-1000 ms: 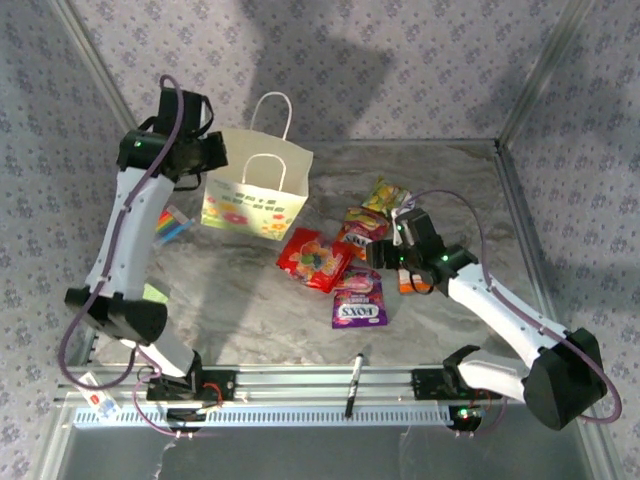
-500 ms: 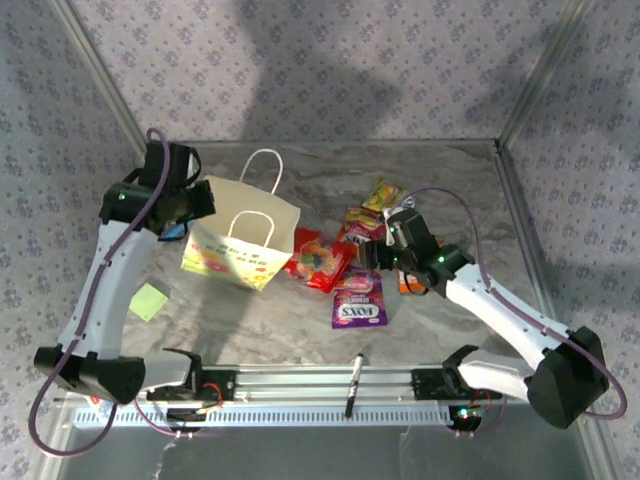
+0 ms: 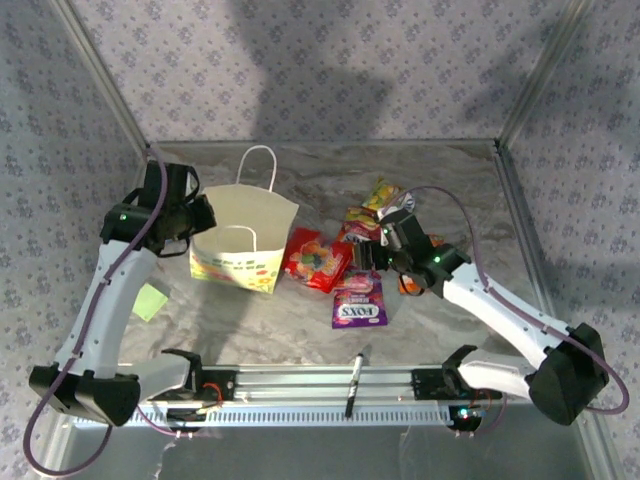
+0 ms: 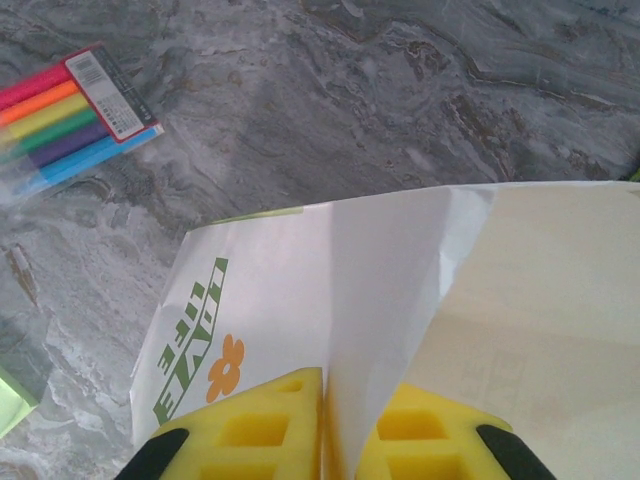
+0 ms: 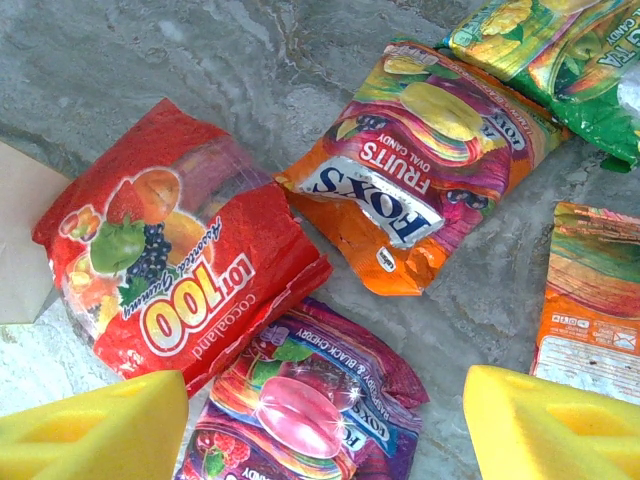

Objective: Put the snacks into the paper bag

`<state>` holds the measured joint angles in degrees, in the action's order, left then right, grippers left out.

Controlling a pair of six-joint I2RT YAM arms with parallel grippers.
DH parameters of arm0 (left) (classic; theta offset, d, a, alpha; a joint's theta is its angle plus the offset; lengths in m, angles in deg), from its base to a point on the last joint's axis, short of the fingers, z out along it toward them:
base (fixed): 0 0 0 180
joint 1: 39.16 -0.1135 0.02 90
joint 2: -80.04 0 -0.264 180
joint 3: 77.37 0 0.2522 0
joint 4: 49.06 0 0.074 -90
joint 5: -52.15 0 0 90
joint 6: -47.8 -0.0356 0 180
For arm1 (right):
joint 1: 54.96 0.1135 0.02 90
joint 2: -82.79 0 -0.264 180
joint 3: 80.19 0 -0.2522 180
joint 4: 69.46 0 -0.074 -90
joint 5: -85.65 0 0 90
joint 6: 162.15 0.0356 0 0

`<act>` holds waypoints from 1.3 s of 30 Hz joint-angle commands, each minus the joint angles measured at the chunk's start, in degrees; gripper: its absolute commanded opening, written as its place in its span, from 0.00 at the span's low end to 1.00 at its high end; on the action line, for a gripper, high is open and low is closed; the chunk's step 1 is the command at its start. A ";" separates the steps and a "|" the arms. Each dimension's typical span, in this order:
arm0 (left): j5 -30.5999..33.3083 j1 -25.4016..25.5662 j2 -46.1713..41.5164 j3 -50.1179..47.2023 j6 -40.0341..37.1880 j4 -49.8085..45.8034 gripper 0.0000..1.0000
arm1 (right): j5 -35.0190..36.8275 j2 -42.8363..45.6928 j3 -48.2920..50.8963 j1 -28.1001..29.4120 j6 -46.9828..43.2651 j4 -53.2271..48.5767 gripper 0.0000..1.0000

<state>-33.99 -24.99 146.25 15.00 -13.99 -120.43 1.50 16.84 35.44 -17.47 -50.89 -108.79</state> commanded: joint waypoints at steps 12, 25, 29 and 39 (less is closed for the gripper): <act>0.74 -5.38 -0.27 -1.22 -2.29 -2.42 0.32 | 2.22 -3.70 -3.54 2.07 0.99 -1.23 0.75; 6.51 -6.65 0.17 0.98 -6.92 -8.18 0.50 | 2.18 -6.59 -5.26 2.41 0.45 -1.43 0.75; 8.96 -6.70 -0.86 2.97 -7.62 -10.61 0.52 | 1.99 -7.48 -6.08 2.49 0.18 -1.57 0.75; 5.43 -6.72 -1.97 9.94 -15.05 -12.10 0.55 | 1.54 -8.88 -7.11 2.97 -0.08 -1.57 0.75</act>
<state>-26.29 -31.31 144.61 22.48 -24.07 -130.96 2.53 8.91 30.32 -15.00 -50.56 -108.98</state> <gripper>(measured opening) 0.543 0.751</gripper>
